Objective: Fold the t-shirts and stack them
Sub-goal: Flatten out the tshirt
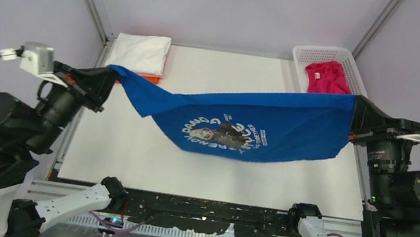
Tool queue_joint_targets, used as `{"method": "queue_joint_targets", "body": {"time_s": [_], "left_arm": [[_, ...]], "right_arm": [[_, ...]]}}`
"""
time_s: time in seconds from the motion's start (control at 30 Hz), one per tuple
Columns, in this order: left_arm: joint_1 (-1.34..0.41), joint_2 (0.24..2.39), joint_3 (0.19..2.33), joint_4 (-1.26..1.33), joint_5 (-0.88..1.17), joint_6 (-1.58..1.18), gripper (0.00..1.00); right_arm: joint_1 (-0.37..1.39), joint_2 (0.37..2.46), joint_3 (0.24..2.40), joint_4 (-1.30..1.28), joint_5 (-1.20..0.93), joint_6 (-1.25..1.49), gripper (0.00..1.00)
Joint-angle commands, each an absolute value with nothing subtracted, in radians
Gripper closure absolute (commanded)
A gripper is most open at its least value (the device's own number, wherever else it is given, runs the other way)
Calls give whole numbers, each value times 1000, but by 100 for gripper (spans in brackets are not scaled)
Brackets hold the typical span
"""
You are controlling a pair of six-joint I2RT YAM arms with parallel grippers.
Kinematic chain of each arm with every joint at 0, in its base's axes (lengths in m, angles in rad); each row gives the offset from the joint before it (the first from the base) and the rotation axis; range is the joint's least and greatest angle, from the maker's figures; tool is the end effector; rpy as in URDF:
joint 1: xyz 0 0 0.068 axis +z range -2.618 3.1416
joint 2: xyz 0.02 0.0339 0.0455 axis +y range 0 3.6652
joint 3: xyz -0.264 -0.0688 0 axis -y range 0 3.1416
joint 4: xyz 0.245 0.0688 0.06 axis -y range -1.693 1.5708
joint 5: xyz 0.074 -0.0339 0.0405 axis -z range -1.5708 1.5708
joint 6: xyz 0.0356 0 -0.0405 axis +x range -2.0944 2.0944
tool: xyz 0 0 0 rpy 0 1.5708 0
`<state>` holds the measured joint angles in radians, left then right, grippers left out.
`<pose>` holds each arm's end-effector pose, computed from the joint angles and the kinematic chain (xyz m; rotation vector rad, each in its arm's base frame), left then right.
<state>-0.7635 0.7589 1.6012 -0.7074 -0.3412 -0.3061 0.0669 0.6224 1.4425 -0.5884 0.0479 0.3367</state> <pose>0.0468 -0.0283 0.5324 0.0501 1.4737 -0.6297 0.0354 0.0007 0.5126 0.2213 1.3276 0.3091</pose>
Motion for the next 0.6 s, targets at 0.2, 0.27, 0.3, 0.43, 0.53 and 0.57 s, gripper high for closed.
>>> {"method": "queue_joint_targets", "body": {"time_s": [0.2, 0.27, 0.3, 0.43, 0.53, 0.57], "left_arm": [[-759, 927, 2055, -749, -664, -40, 100], [-759, 993, 2126, -728, -767, 32, 100], [-759, 1017, 2143, -690, -813, 77, 100], [-759, 1113, 2143, -571, -943, 218, 100], [-735, 1188, 2150, -567, -933, 242, 100], [-713, 1213, 2162, -583, -912, 232, 100]], "right_arm": [[64, 684, 1589, -589, 37, 281, 95], [64, 719, 1605, -578, 23, 279, 95], [64, 745, 1612, -572, 18, 275, 95], [65, 830, 1641, -555, -4, 267, 95], [64, 872, 1630, -524, -20, 267, 95], [64, 893, 1622, -516, -19, 267, 95]]}}
